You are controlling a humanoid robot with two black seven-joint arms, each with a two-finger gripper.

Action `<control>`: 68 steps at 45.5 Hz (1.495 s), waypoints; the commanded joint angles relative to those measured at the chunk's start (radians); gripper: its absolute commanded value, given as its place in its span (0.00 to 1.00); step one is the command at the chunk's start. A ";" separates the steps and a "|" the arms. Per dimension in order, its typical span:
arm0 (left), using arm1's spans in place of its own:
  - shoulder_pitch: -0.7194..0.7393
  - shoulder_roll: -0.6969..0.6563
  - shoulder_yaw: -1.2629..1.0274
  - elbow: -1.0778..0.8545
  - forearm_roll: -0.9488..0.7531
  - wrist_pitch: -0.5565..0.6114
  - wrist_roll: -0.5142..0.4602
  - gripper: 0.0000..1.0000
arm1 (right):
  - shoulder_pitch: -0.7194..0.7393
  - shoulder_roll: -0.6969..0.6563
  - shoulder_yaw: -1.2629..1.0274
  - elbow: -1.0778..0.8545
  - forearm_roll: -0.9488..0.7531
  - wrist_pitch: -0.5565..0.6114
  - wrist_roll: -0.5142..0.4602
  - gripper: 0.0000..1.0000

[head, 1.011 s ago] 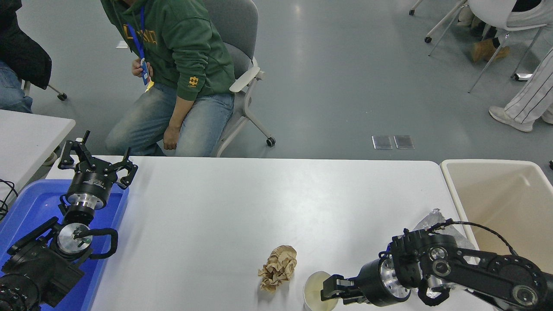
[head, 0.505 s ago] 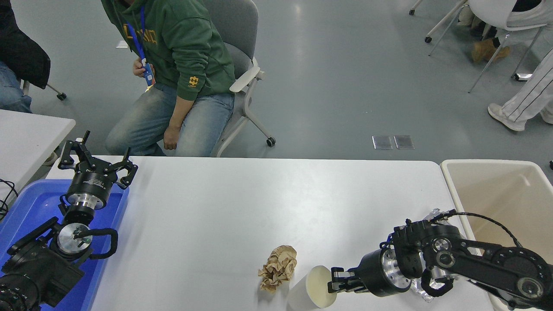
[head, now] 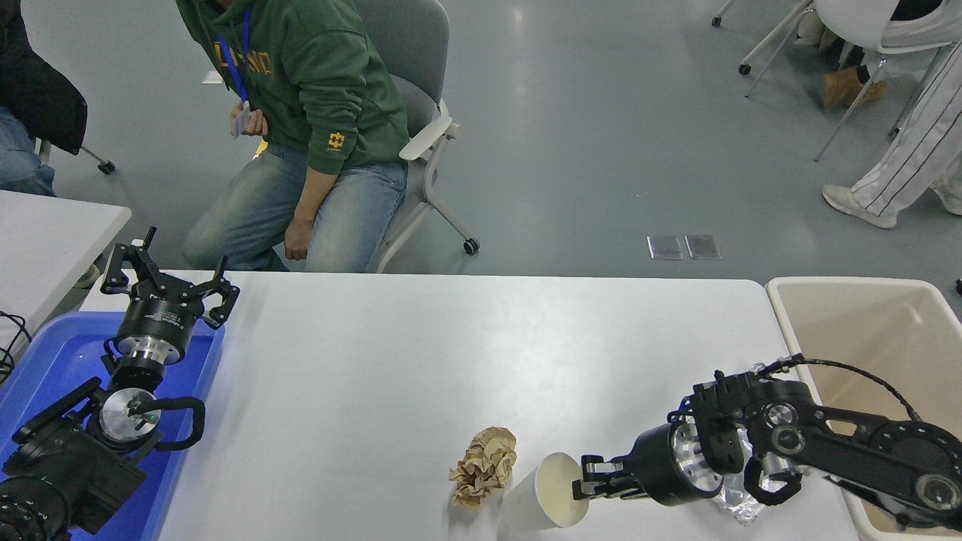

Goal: Clean the table surface

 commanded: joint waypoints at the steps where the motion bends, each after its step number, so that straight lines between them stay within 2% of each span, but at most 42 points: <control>1: 0.001 -0.001 0.000 0.000 0.000 0.000 0.000 1.00 | 0.099 -0.076 0.029 0.004 0.072 0.087 -0.001 0.00; 21: 0.000 -0.001 0.000 0.000 0.000 0.000 0.000 1.00 | 0.217 -0.123 0.104 -0.002 0.074 0.165 -0.002 0.00; 36: 0.000 -0.001 0.000 0.000 0.000 0.000 0.000 1.00 | 0.234 -0.198 0.122 -0.062 0.075 0.165 0.004 0.00; 48: 0.000 -0.001 0.000 0.000 0.000 0.000 0.000 1.00 | 0.233 -0.250 0.230 -0.099 0.078 0.203 0.016 0.00; 68: 0.000 0.001 0.000 0.000 0.000 0.000 0.000 1.00 | 0.234 -0.258 0.271 -0.257 0.075 0.208 0.081 0.00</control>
